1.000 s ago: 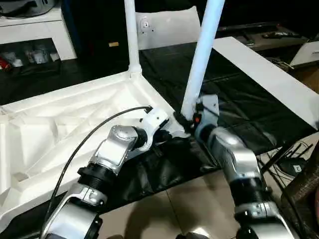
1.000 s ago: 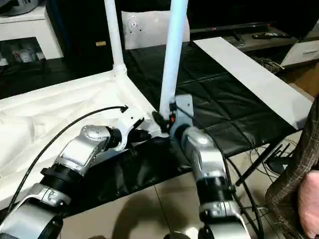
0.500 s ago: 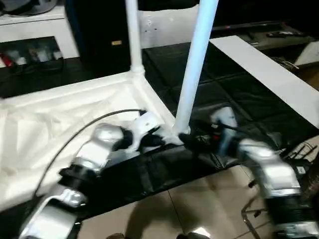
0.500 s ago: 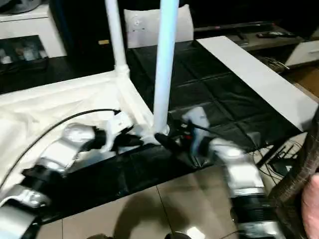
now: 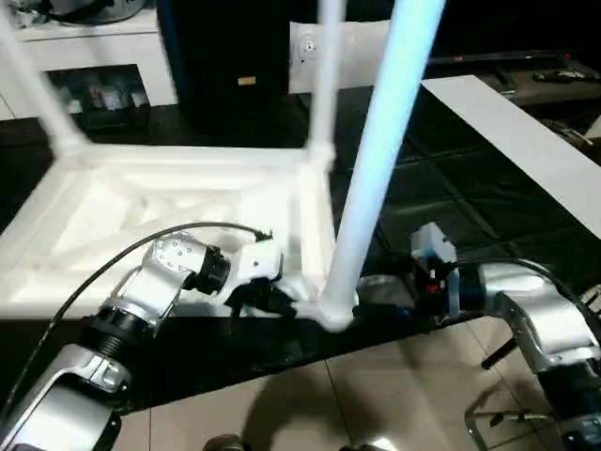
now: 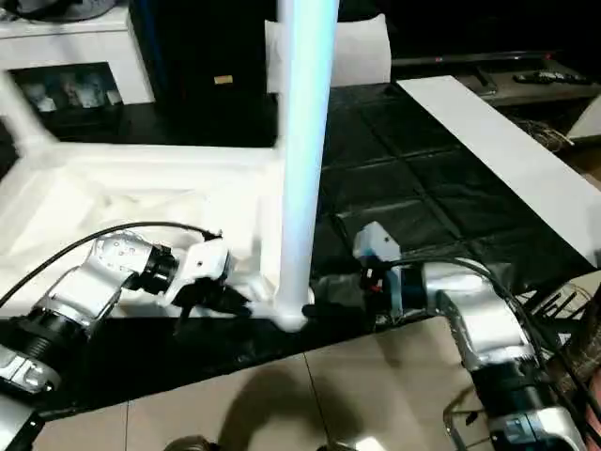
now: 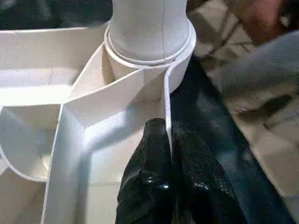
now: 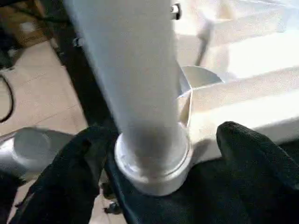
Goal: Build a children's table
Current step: Rotate leg to tighten
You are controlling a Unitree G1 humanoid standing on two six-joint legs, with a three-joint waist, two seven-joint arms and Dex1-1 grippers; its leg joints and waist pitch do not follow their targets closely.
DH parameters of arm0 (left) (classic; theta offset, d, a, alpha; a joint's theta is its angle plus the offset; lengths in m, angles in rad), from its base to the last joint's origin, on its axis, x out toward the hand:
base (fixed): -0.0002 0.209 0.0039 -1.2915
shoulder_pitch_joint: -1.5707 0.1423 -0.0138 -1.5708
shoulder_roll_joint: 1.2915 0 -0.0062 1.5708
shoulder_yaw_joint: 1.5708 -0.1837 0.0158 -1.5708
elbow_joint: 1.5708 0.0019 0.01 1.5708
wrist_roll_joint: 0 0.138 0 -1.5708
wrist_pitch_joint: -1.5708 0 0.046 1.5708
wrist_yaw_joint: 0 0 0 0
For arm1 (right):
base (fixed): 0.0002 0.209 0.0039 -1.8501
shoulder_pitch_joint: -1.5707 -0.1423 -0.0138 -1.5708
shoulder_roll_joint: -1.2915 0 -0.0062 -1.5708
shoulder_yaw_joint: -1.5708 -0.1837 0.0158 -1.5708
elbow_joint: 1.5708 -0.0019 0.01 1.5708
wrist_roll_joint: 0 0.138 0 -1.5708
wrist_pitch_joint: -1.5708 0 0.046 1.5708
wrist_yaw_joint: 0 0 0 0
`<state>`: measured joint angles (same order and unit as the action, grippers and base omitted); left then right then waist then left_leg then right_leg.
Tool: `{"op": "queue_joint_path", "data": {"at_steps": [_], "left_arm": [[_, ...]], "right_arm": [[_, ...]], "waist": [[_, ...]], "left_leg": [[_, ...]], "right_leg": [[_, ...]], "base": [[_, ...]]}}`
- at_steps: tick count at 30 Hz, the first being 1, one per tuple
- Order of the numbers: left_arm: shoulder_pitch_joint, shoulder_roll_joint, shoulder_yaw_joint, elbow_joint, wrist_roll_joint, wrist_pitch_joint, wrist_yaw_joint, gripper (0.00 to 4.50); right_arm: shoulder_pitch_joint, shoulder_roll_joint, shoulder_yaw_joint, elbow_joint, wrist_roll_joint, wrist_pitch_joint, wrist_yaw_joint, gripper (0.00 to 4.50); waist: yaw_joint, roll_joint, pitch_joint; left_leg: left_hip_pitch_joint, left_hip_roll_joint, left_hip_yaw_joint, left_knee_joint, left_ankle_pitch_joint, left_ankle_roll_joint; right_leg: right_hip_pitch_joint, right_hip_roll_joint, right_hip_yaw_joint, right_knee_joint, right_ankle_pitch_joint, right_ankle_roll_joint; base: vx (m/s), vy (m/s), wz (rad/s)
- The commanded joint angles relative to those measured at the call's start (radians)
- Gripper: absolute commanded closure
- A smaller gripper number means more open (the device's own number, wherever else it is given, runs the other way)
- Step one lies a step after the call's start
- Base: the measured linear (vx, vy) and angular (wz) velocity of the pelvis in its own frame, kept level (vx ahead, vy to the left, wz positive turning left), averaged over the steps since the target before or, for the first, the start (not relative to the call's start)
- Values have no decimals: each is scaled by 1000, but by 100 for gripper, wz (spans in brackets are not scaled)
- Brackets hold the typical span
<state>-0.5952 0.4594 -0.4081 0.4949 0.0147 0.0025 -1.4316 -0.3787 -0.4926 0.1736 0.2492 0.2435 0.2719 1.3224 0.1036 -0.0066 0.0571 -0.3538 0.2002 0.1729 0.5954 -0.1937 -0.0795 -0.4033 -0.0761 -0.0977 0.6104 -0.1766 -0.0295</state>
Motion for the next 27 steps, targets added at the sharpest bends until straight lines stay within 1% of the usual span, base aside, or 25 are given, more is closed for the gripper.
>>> {"op": "queue_joint_path", "data": {"at_steps": [1,2,3,4,5,6,7,8,10,11,12,13,14,15,18,19,24,27], "left_arm": [[-24,-11,-49,-23,10,-35,-57,450],[-24,-11,-49,-23,10,-36,-58,450],[-27,-14,-52,-20,12,-44,-66,450],[-32,-17,-57,-13,14,-56,-75,450],[-32,-17,-57,-13,14,-56,-75,450],[-36,-21,-59,-7,14,-63,-78,450],[-39,-26,-62,-4,15,-66,-79,450],[-42,-29,-64,0,15,-70,-80,450],[-44,-33,-67,4,15,-75,-82,450],[-45,-34,-69,5,15,-79,-85,450],[-46,-34,-70,7,16,-83,-87,450],[-47,-35,-72,12,17,-88,-87,450],[-48,-36,-74,15,18,-92,-87,450],[-49,-36,-74,18,20,-95,-87,450],[-50,-36,-74,22,23,-100,-86,450],[-52,-37,-75,25,23,-102,-87,450],[-57,-37,-73,40,28,-114,-80,450],[-57,-47,-60,52,27,-98,-50,450]], "right_arm": [[-22,-1,20,13,-2,-22,29,84],[-23,-1,21,14,-2,-23,30,90],[-29,2,31,24,-4,-31,42,111],[-39,7,44,37,-8,-42,58,120],[-39,7,44,37,-8,-42,58,125],[-45,11,50,46,-8,-45,70,125],[-51,16,56,51,-6,-43,81,142],[-56,18,60,57,-3,-43,89,142],[-60,19,71,62,2,-40,109,169],[-61,19,76,62,2,-40,115,177],[-61,19,80,64,3,-41,120,177],[-64,21,82,70,1,-46,123,199],[-65,23,84,75,1,-49,125,199],[-67,26,86,79,1,-50,126,213],[-72,32,92,88,-1,-53,128,238],[-74,33,95,92,-1,-54,131,244],[-80,44,100,94,5,-45,137,249],[-67,54,91,74,23,-15,127,250]], "waist": [[-4,-12,-68],[-4,-11,-68],[-3,-11,-68],[-4,-12,-69],[-3,-12,-69],[-3,-15,-69],[-1,-14,-70],[-2,-15,-69],[0,-15,-70],[3,-13,-71],[4,-14,-71],[6,-12,-72],[6,-13,-73],[6,-14,-73],[5,-14,-72],[6,-11,-72],[5,-12,-71],[6,-12,-71]], "left_leg": [[3,36,-3,-66,-150,61],[3,36,-3,-65,-149,61],[2,37,-4,-66,-148,60],[2,37,-4,-66,-150,58],[2,36,-3,-65,-151,58],[2,36,-2,-65,-149,59],[2,36,-3,-65,-143,59],[1,35,-2,-64,-143,61],[2,35,-2,-64,-139,61],[3,36,-2,-63,-134,63],[3,37,-2,-63,-130,63],[3,37,-2,-63,-127,63],[2,36,-1,-62,-123,63],[1,37,-2,-62,-121,64],[2,37,-2,-63,-126,62],[2,36,-2,-63,-129,60],[2,35,-3,-64,-140,54],[3,36,-2,-63,-137,54]], "right_leg": [[56,-73,59,-79,-290,-167],[56,-74,58,-78,-286,-168],[56,-74,58,-78,-283,-168],[56,-74,58,-79,-284,-168],[56,-74,58,-78,-280,-171],[56,-73,58,-79,-278,-170],[57,-74,59,-77,-275,-170],[57,-73,58,-78,-278,-170],[57,-73,58,-77,-277,-168],[56,-73,58,-75,-269,-170],[56,-73,59,-74,-260,-172],[56,-73,59,-73,-249,-176],[57,-73,59,-72,-237,-180],[58,-73,59,-71,-233,-181],[58,-73,58,-72,-241,-179],[58,-73,58,-73,-246,-178],[58,-73,58,-76,-274,-166],[58,-72,58,-76,-272,-166]], "base": [[0,0,0],[0,0,0],[0,0,0],[0,0,0],[0,0,0],[0,0,0],[0,0,0],[0,0,0],[0,0,0],[0,0,0],[0,0,0],[0,0,0],[0,0,0],[0,0,0],[0,0,0],[0,0,0],[0,0,0],[0,0,0]]}}
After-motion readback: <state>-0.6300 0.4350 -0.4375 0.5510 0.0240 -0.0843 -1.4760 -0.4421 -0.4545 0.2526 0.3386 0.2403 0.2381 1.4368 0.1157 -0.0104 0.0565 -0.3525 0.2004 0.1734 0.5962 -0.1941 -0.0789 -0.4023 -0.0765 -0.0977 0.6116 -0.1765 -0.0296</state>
